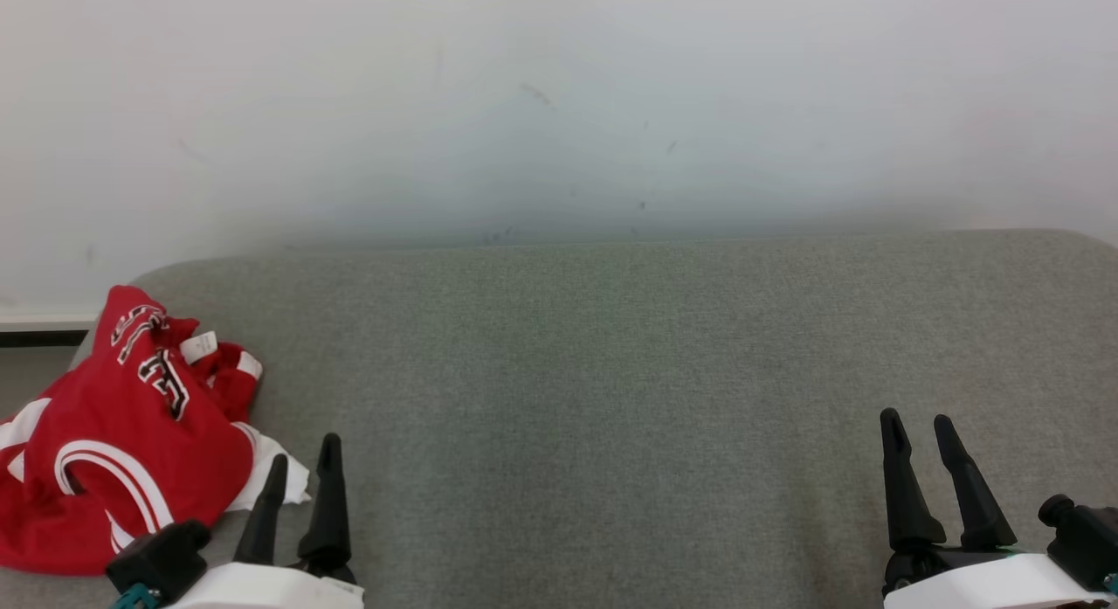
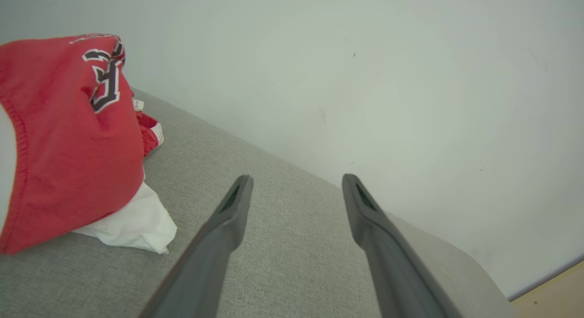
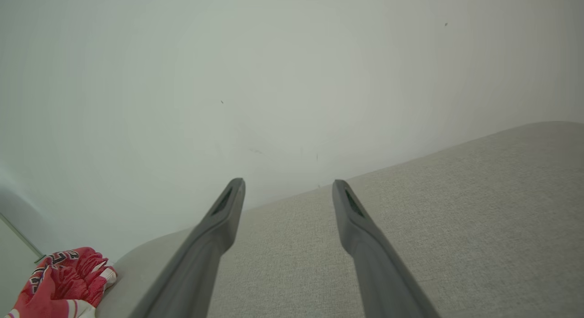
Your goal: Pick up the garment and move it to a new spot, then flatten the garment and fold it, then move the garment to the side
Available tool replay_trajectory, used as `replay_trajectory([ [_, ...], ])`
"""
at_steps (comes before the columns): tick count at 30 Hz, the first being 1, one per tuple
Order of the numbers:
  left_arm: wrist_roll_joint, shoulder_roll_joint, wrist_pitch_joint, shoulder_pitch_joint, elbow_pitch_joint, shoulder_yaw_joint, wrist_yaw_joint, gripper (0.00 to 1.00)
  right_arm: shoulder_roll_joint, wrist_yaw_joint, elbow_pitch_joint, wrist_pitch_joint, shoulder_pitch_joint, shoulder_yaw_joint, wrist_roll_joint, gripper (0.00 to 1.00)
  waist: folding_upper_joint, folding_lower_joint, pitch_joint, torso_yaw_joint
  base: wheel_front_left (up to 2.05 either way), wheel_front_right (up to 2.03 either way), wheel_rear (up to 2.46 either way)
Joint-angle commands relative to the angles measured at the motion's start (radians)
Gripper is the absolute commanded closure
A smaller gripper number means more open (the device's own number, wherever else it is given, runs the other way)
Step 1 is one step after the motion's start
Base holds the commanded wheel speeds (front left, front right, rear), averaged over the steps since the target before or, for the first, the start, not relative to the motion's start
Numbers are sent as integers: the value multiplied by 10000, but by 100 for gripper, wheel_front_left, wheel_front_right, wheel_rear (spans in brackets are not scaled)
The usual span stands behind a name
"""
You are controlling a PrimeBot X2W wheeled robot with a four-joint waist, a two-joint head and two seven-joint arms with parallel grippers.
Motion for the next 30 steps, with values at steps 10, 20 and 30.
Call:
replay_trajectory([
  [10, 1386, 100, -344, 53, -12, -94, 10, 0, -69, -13, 141, -345, 70, 77, -1320, 0, 0, 0, -37, -47, 0, 0, 0],
  [20, 2364, 110, -571, 95, -37, -163, 38, 0, -79, -14, 278, -571, 58, 261, -2153, 0, 0, 0, -96, -85, 0, 0, 0],
  [30, 3175, 118, -802, 147, -66, -215, 84, 0, -89, -16, 259, -803, 78, 356, -2909, 0, 0, 0, -134, -134, 0, 0, 0],
])
